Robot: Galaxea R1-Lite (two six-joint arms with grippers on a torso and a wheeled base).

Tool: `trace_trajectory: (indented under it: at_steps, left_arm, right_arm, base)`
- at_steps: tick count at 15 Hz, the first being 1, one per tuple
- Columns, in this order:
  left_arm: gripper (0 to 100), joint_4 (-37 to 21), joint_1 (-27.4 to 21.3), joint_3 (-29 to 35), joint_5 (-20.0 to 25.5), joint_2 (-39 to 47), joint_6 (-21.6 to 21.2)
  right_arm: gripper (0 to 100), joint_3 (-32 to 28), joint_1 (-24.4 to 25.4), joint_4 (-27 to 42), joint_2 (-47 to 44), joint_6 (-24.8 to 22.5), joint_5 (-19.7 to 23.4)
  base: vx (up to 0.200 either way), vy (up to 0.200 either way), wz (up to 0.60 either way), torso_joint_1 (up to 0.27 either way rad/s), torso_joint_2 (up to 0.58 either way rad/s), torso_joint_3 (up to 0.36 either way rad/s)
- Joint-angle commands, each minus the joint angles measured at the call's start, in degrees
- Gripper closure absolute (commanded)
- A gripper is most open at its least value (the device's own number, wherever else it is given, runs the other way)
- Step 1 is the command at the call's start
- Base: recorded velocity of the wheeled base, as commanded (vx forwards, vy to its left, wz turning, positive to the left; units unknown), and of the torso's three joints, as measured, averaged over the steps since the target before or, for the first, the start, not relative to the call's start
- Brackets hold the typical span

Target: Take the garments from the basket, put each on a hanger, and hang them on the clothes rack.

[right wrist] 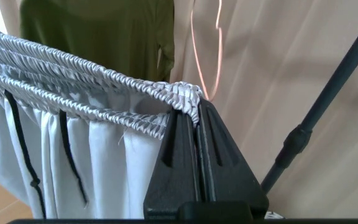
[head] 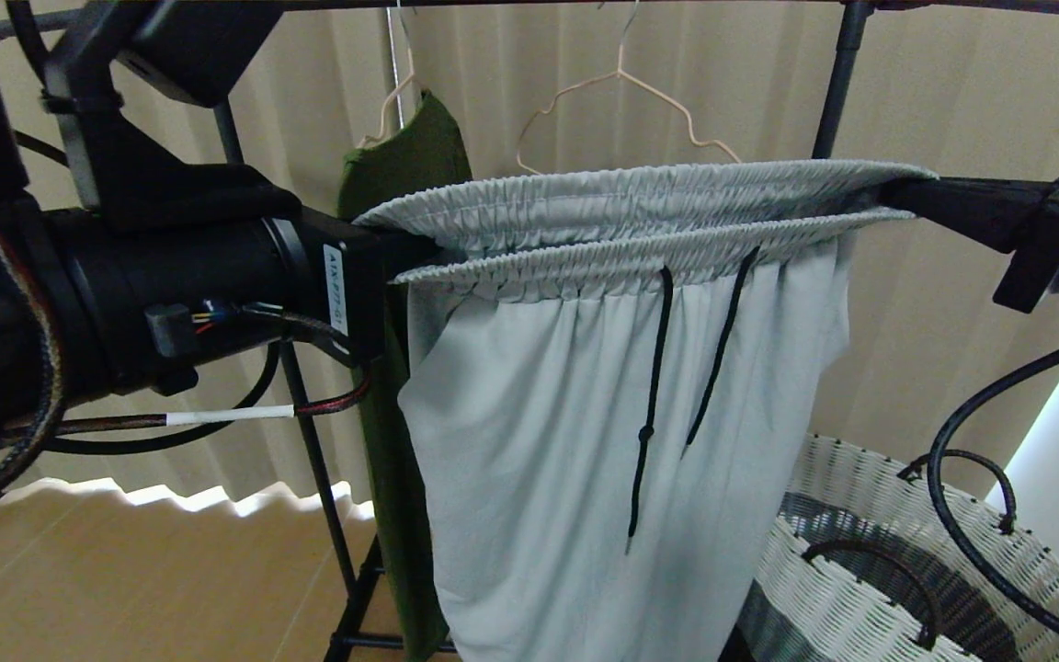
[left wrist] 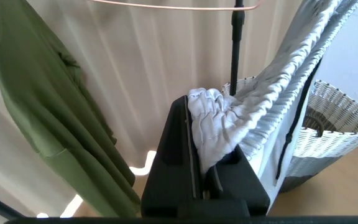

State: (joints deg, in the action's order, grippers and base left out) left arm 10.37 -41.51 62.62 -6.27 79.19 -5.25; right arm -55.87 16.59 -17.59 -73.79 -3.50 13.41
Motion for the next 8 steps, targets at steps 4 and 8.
trace_trajectory:
  at_steps: [4, 8]
  left_arm:
    - [100, 0.3, 0.2, -1.1, -0.2, -0.4, 0.0]
    - [100, 0.3, 0.3, -1.6, -0.2, -0.4, -0.1]
  right_arm:
    - [100, 0.1, 0.1, 0.4, 0.2, -0.1, 0.0]
    - [100, 0.4, 0.5, 0.9, 0.3, -0.1, 0.2]
  base:
    - [0.000, 0.000, 0.00, 0.000, 0.00, 0.000]
    - [0.000, 0.000, 0.00, 0.000, 0.00, 0.000]
